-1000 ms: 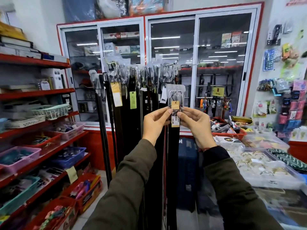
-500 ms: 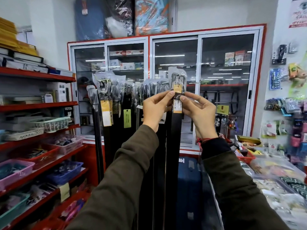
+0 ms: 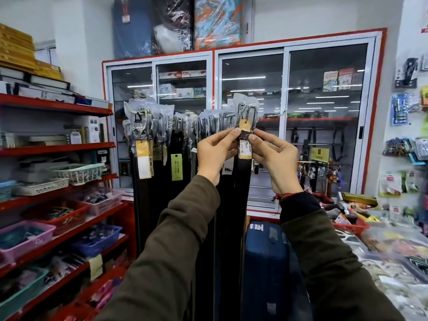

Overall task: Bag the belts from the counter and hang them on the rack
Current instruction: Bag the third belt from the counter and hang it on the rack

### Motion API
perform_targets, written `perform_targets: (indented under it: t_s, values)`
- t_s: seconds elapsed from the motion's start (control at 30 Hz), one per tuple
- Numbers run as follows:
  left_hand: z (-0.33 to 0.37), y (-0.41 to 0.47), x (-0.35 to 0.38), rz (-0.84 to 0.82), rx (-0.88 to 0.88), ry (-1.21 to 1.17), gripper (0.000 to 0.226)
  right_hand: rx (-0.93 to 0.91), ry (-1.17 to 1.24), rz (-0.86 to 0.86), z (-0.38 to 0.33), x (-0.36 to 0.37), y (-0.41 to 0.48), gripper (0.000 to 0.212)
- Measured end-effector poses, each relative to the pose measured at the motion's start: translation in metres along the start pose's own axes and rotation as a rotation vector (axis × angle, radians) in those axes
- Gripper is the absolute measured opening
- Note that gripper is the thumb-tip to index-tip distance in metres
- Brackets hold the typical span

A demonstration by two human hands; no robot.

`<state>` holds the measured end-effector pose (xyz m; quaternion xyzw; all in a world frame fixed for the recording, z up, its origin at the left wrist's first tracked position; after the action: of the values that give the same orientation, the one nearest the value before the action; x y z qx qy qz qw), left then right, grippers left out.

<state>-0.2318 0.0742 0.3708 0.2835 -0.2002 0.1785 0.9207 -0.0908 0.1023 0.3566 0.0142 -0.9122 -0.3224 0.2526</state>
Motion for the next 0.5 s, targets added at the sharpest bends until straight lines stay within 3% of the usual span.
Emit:
perform_targets:
  t_s: [0.4, 0.5]
  values:
    - [-0.017, 0.007, -0.012, 0.062, -0.028, -0.056, 0.014, 0.015, -0.099, -0.027, 0.014, 0.007, 0.003, 0.032]
    - [-0.021, 0.010, -0.016, 0.075, 0.131, 0.050, 0.022, -0.176, -0.302, 0.039, 0.024, 0.008, -0.002, 0.028]
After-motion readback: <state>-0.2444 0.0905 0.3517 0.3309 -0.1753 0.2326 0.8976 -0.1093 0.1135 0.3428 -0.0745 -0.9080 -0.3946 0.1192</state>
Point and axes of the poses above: each hand's wrist, its own y-axis towards the middle knuckle, its own x-axis out of the palm, z = x × y, the point moved 2 cm from there along y, towards the middle knuckle, and after that the axes turned 9 degrees about z, right-handed, at the moved point
